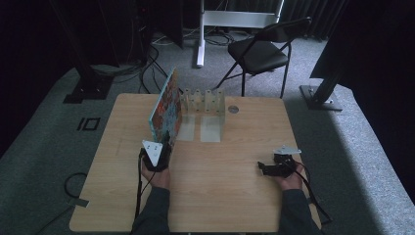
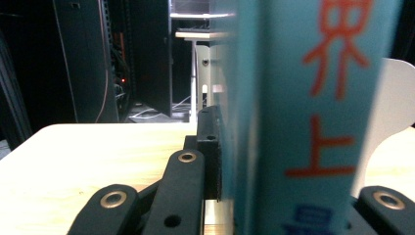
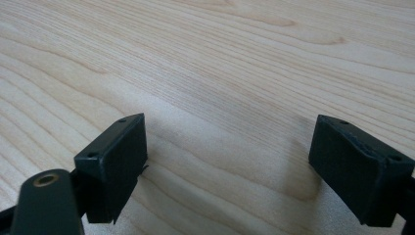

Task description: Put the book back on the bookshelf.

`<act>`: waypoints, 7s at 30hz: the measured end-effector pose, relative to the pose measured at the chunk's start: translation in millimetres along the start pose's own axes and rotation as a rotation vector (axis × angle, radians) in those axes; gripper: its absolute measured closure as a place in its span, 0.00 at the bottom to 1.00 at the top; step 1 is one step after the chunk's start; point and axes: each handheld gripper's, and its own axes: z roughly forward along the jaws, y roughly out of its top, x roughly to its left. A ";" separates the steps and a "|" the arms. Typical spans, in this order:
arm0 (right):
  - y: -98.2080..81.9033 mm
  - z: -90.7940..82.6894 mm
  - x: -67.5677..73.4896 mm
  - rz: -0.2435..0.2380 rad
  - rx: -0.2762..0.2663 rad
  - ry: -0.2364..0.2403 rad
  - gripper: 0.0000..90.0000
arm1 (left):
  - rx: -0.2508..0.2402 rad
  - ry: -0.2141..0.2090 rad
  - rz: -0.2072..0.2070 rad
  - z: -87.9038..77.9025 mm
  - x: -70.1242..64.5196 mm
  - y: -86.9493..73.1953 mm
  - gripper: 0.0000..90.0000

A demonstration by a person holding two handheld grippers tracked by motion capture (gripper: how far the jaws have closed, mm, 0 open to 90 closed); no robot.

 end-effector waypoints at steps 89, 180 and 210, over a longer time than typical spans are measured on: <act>0.5 0.3 0.0 0.000 0.001 0.004 0.16 | 0.005 0.046 0.019 17.0 -3.7 -14.7 0.90; 0.4 0.4 0.0 -0.002 0.002 0.003 0.16 | 0.025 -0.049 0.076 -0.1 21.6 -21.2 0.66; 0.5 0.4 0.0 -0.002 0.002 0.003 0.16 | 0.093 -0.210 0.111 -31.2 30.7 -19.1 0.56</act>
